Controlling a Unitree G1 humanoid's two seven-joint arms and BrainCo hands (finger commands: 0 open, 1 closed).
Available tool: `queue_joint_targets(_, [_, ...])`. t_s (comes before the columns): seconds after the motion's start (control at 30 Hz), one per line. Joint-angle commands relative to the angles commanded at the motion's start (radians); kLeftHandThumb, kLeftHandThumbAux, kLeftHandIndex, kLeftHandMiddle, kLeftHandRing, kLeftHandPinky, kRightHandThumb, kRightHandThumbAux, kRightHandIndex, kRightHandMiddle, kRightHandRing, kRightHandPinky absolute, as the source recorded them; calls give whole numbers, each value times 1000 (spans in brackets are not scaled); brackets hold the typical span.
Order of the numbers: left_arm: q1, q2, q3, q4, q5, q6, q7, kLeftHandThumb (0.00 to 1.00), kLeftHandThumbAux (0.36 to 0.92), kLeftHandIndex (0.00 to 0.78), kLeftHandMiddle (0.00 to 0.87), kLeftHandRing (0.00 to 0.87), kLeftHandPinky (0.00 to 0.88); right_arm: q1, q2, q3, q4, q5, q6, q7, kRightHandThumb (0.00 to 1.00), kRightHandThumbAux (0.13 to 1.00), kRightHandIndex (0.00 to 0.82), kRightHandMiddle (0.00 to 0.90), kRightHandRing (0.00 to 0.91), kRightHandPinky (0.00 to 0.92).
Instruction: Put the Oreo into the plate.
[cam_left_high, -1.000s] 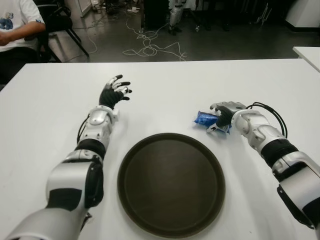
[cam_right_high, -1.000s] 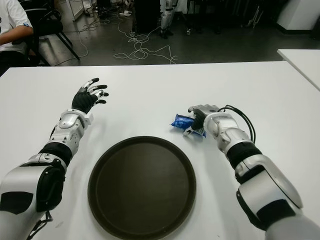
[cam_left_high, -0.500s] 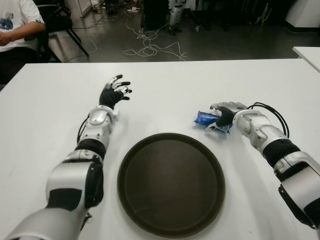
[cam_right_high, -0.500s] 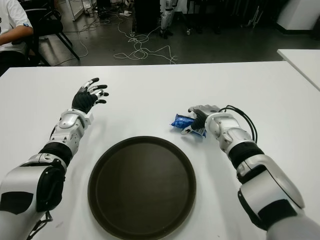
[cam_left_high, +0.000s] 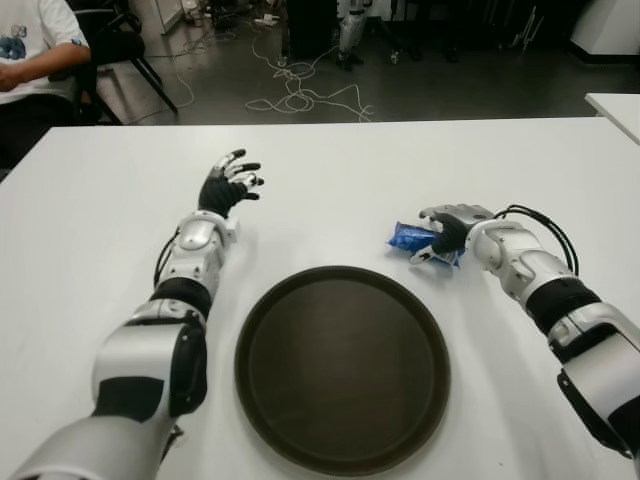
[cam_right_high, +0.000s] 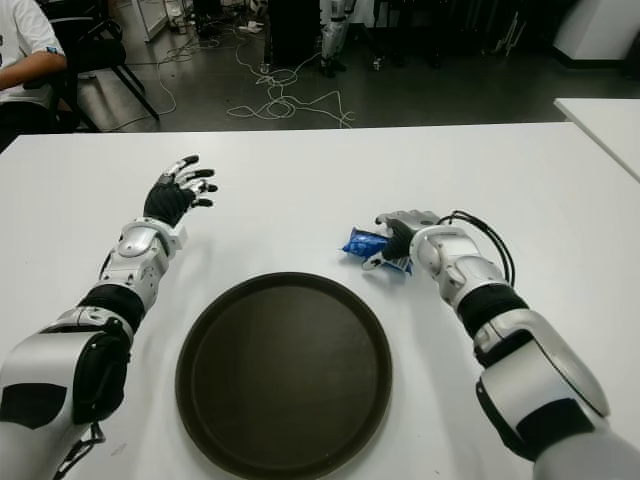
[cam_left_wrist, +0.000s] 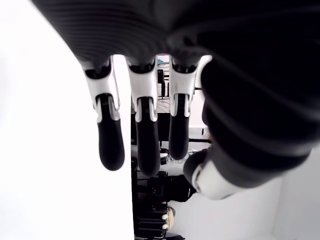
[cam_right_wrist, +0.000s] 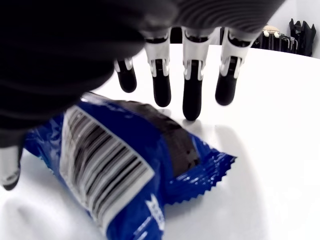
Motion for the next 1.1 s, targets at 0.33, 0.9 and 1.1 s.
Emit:
queue_joint_targets(0.33, [0, -3, -1, -1, 1, -2, 5, 222, 822, 165, 299, 365, 458, 1, -12, -2, -3, 15, -96, -36, 441, 615, 323, 410, 417, 431])
queue_joint_targets(0.9, [-3, -7, -3, -5, 1, 12, 4, 264, 805, 159, 295, 358, 447, 46, 10, -115, -25, 86, -115, -197, 737, 703, 440, 722, 731, 640])
queue_joint_targets(1.1, [-2, -5, -6, -7, 5, 9, 5, 220, 830, 158, 292, 354, 442, 49, 19, -144, -16, 90, -95, -248, 865, 675, 437, 591, 572, 394])
